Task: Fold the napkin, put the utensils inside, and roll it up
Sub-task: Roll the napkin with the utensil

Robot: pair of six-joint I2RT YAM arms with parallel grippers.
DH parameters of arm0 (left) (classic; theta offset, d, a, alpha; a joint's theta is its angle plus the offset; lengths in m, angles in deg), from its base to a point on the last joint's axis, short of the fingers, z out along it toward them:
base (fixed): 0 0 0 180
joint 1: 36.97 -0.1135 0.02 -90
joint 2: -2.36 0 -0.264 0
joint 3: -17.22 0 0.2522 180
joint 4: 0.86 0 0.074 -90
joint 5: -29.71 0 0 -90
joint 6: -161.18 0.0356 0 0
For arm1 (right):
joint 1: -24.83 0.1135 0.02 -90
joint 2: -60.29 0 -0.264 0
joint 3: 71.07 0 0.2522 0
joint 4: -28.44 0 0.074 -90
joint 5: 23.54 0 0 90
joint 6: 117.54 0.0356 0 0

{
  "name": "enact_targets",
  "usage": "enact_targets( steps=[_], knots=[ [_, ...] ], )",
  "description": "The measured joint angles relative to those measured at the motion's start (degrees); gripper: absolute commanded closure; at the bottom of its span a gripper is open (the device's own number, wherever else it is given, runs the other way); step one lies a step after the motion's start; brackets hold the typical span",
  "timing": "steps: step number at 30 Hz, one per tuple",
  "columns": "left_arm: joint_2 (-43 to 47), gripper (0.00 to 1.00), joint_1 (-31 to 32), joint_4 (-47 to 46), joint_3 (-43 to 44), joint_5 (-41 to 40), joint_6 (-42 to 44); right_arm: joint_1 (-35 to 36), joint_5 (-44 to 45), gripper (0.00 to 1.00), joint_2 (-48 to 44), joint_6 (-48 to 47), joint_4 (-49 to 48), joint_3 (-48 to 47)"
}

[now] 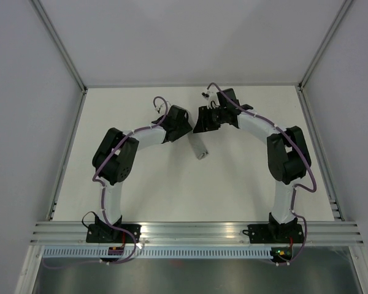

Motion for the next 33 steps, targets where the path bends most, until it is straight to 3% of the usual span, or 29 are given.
enact_targets(
  steps=[12,22,29,33],
  knots=[
    [0.6,0.26,0.0,-2.7,-0.2,3.4,5.0,-4.1,-1.4,0.5,-2.9,-2.7,1.3,0.2],
    [6.9,0.25,0.0,-4.6,-1.4,4.2,8.9,-4.8,-1.6,0.48,-4.5,-3.2,1.4,0.9],
    [19.1,0.24,-0.7,-4.4,-8.6,2.8,14.0,-10.1,-2.4,0.44,-12.2,-4.6,1.3,4.8],
    [33.0,0.24,-1.2,-4.0,-16.3,2.7,17.7,-16.8,-3.3,0.42,-20.5,-6.4,1.6,7.5]
  ],
)
